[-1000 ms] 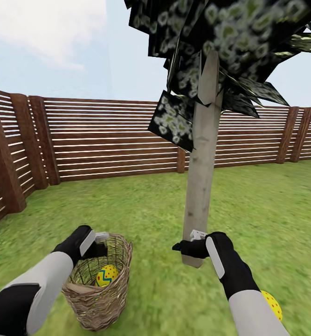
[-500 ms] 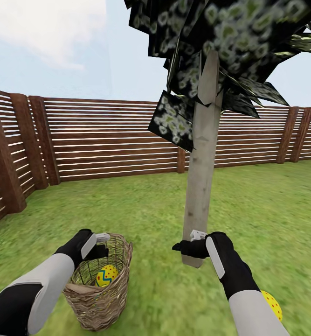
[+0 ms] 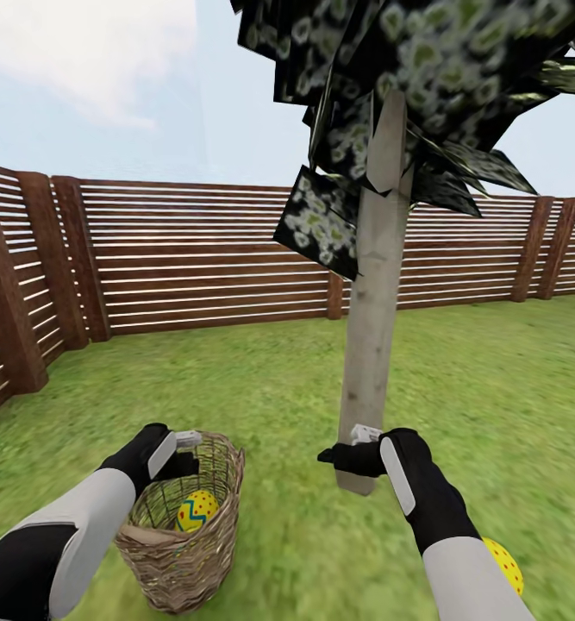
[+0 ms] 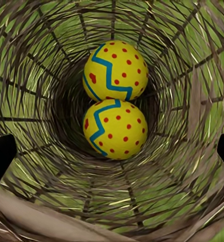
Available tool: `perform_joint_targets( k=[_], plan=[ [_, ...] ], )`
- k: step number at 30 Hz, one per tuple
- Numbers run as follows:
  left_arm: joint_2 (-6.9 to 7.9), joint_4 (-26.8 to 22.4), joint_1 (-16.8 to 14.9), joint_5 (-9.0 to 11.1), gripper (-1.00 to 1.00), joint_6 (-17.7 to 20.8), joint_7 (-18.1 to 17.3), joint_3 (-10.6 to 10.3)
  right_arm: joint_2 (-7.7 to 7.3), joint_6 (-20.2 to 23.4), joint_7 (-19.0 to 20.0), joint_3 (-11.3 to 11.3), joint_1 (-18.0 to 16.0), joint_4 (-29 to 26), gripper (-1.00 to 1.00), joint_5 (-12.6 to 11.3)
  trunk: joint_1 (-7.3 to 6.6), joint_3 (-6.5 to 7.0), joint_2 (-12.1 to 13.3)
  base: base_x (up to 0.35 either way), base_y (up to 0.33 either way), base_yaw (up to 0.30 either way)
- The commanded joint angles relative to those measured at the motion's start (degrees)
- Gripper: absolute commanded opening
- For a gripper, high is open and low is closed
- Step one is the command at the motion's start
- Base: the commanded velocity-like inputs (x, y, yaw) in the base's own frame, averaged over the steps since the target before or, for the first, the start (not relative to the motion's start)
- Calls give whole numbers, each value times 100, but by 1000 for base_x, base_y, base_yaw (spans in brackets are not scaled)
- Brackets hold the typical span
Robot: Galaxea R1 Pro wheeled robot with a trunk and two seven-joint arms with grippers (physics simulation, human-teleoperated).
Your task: Take the three Easter eggs out of the wicker basket on the lawn in the garden, then place them on the lawn next to a single tree (choose any tree) so that all three eggs are next to the same tree and none are left in the basket.
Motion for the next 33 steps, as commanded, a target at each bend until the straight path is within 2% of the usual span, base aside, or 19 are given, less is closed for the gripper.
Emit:
perform_joint_targets(
  k=[1, 9, 33],
  plan=[
    [0, -9, -2, 61, 100, 24, 44, 8, 6, 25, 25, -10, -4, -6, 100, 9, 0, -13, -3, 159, 0, 0],
    [3, -9, 5, 69, 100, 20, 39, 0, 6, 25, 25, 149, -4, -7, 100, -11, 0, -81, -3, 102, 0, 0],
    [12, -29, 12, 84, 100, 3, 12, -1, -2, 25, 24, 171, -10, 38, 100, -2, 0, -305, -3, 4, 0, 0]
  ],
)
